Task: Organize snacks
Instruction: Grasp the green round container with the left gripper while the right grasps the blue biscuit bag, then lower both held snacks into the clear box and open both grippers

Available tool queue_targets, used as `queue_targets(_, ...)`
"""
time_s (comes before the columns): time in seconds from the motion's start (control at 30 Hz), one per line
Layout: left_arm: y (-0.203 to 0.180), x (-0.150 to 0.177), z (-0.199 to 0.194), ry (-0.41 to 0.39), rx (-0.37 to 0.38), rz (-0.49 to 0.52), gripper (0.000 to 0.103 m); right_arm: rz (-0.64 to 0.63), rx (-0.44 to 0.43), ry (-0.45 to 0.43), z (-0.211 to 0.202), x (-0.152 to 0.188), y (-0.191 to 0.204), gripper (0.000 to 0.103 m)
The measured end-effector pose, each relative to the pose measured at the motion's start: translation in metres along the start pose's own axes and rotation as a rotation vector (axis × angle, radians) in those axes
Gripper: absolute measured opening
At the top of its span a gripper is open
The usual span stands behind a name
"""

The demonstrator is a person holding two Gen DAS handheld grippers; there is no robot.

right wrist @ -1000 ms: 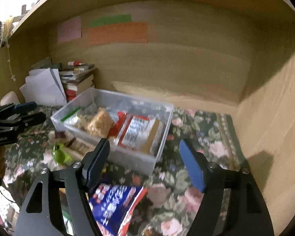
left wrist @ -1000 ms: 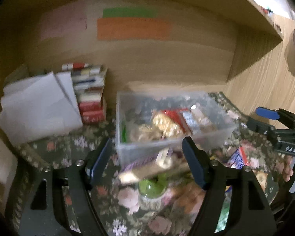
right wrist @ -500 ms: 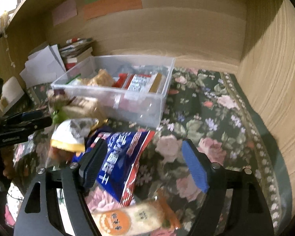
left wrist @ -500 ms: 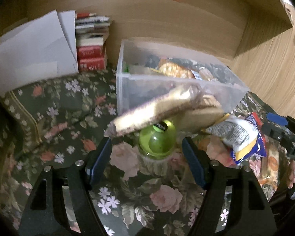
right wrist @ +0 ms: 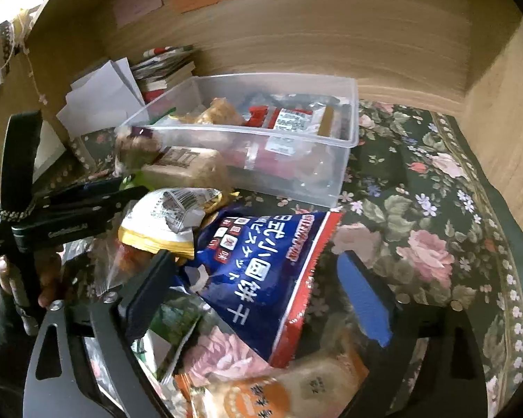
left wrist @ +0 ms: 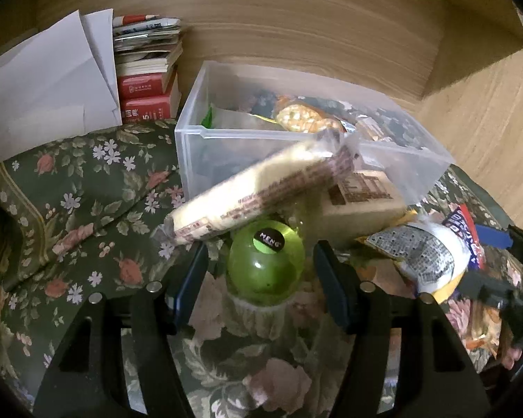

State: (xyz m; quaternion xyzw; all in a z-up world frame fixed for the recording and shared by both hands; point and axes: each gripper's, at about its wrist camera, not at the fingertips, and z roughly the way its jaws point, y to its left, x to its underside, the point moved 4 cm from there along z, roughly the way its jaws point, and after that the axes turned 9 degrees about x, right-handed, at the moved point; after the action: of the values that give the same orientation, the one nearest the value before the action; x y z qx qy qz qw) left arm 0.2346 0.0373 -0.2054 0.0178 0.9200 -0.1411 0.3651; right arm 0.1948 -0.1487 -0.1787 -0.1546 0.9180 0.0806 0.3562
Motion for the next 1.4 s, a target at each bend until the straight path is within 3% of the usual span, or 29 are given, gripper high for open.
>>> queue_targets(0.1, 0.001, -0.002, 0.006, 0.005, 0.000, -0.011, 0.061, -0.024, -0.011, 0.026, 0.010, 0.002, 0.009, 0.096)
queue_targets(0.23, -0.002, -0.004, 0.014, 0.020, 0.012, -0.007, 0.048, -0.034, -0.028, 0.047, 0.019, 0.002, 0.014, 0.095)
queue_targets(0.3, -0.003, -0.005, 0.016, 0.018, 0.013, -0.006, 0.048, -0.028, -0.040, 0.057, 0.022, 0.003, 0.015, 0.094)
queue_targets(0.43, -0.006, -0.003, 0.017, 0.007, 0.004, 0.008, 0.046, -0.008, -0.056, 0.066, 0.025, 0.003, 0.011, 0.076)
queue_targets(0.9, -0.011, 0.009, -0.026, -0.034, 0.019, 0.023, 0.046, 0.066, 0.033, 0.002, 0.005, 0.002, -0.033, 0.058)
queue_targets(1.4, -0.028, -0.005, -0.088, -0.167, 0.010, 0.048, 0.046, 0.119, 0.088, -0.132, -0.039, -0.018, -0.054, 0.057)
